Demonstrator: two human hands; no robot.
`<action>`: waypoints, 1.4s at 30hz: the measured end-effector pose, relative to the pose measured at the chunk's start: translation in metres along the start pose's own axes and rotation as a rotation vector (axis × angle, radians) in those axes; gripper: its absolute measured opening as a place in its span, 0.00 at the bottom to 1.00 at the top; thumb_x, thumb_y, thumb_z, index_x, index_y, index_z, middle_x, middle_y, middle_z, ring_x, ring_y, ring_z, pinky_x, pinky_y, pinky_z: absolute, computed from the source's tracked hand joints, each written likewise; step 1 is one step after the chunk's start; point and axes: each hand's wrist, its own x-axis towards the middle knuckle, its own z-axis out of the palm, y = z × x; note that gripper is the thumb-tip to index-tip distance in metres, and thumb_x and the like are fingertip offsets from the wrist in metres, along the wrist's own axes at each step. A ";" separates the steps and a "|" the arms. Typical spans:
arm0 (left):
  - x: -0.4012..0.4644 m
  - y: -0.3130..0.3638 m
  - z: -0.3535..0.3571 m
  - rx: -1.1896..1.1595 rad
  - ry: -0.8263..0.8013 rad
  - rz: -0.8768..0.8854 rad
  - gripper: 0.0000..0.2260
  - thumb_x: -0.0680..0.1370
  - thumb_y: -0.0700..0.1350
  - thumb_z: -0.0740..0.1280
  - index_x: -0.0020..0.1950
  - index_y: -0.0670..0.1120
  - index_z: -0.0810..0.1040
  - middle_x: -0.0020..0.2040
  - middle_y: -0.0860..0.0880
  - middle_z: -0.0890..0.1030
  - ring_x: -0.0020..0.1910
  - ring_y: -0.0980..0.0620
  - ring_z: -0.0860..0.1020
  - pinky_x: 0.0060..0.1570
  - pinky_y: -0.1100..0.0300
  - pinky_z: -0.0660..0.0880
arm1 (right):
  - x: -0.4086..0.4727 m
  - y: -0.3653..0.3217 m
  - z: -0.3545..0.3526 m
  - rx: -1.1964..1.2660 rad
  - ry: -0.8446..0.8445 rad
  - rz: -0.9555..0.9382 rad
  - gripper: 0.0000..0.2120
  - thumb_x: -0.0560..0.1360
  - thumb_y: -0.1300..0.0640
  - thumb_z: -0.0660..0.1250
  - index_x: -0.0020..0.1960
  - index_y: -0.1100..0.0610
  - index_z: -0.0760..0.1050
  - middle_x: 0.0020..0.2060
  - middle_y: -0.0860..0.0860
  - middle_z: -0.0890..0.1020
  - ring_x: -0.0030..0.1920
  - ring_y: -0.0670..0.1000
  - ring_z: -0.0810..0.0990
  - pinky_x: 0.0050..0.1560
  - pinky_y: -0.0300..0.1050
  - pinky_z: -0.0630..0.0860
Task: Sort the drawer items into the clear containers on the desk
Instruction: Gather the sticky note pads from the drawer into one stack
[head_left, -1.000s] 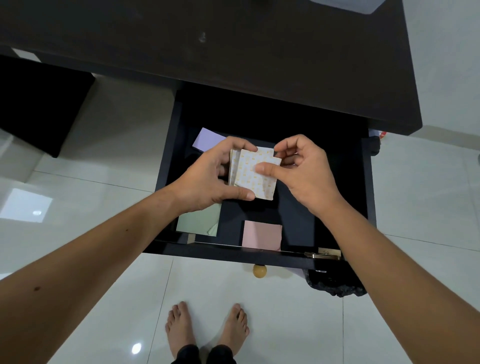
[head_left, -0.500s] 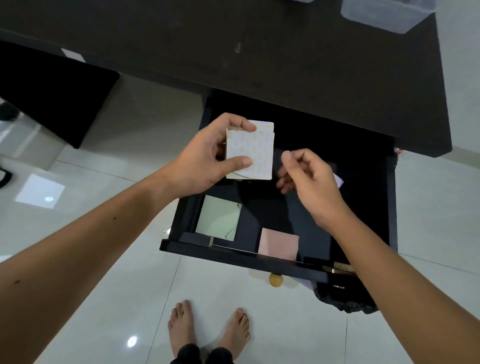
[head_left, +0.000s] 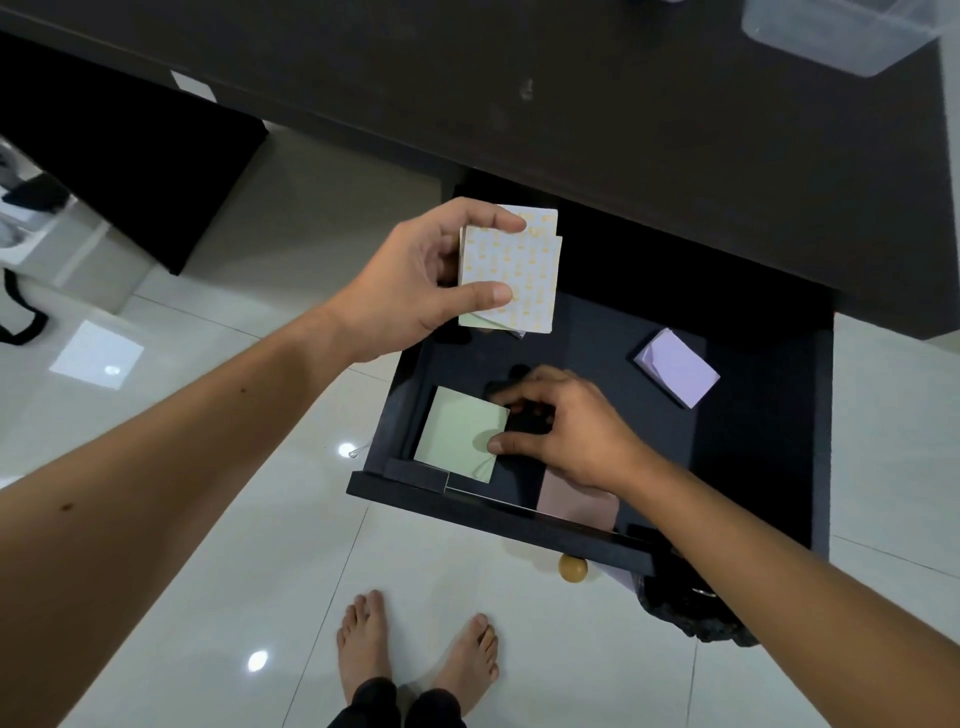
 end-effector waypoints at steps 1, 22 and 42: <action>0.000 0.000 0.000 -0.001 -0.001 -0.001 0.22 0.78 0.33 0.75 0.69 0.46 0.76 0.61 0.44 0.83 0.59 0.46 0.84 0.59 0.55 0.82 | 0.000 -0.001 0.000 0.044 0.003 0.008 0.20 0.67 0.43 0.83 0.57 0.43 0.85 0.48 0.37 0.77 0.55 0.46 0.78 0.54 0.41 0.73; 0.006 0.000 0.021 0.004 -0.066 -0.051 0.22 0.78 0.35 0.75 0.70 0.51 0.77 0.64 0.45 0.83 0.62 0.49 0.83 0.65 0.53 0.80 | -0.059 -0.004 -0.104 0.772 0.264 0.036 0.12 0.73 0.57 0.73 0.55 0.55 0.79 0.48 0.52 0.88 0.45 0.51 0.86 0.36 0.45 0.83; 0.003 -0.014 0.074 -0.192 -0.239 -0.090 0.28 0.74 0.43 0.75 0.74 0.50 0.74 0.70 0.47 0.79 0.68 0.49 0.80 0.55 0.47 0.84 | -0.038 0.016 -0.094 0.549 0.452 0.064 0.10 0.77 0.58 0.77 0.58 0.50 0.83 0.50 0.54 0.86 0.47 0.52 0.86 0.47 0.51 0.85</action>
